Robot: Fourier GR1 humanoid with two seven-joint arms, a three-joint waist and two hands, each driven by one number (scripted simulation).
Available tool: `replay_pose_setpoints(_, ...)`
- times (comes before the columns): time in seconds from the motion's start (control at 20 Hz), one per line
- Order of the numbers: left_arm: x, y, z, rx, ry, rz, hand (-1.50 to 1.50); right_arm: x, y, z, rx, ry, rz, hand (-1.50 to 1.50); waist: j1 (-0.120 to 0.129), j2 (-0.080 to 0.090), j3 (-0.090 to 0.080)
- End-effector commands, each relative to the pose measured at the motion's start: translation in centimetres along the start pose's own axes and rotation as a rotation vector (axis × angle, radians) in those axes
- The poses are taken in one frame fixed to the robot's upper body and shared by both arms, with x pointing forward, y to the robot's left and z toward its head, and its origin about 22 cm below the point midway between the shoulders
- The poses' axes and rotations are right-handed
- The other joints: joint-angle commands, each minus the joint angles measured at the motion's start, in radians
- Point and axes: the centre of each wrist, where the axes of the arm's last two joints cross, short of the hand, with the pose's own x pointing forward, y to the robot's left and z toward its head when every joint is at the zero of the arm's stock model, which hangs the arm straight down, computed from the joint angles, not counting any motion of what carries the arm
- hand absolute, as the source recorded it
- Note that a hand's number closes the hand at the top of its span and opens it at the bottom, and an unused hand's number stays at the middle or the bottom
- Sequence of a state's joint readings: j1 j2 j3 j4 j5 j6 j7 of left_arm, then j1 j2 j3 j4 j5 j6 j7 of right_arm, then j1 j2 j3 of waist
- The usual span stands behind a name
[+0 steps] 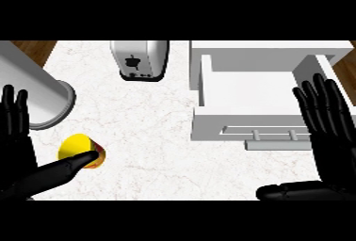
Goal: Pick up the cup, place it into the drawer and close the drawer
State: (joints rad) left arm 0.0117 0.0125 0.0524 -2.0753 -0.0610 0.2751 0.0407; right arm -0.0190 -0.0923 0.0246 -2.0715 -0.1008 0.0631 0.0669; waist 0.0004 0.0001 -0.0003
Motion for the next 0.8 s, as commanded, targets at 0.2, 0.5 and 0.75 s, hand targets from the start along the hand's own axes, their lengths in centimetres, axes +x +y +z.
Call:
replay_pose_setpoints(0.2, -0.5, -0.9, -0.8, 0.055, 0.007, 0.02, -1.5, 1.1, -0.3, -1.0, 0.011, 0.014, -0.013, -1.5, -0.001, 0.0, 0.0)
replay_pose_setpoints(0.5, -1.4, -1.3, -1.7, 0.081, 0.027, 0.025, -1.5, 0.3, -2.8, -0.6, 0.018, -0.009, -0.006, -1.5, -0.003, 0.0, 0.0)
replay_pose_setpoints(0.75, -2.9, -0.2, -0.7, 0.092, 0.049, 0.021, -1.5, 0.7, -0.9, -2.2, 0.006, -0.003, -0.006, -1.5, 0.0, 0.0, 0.0)
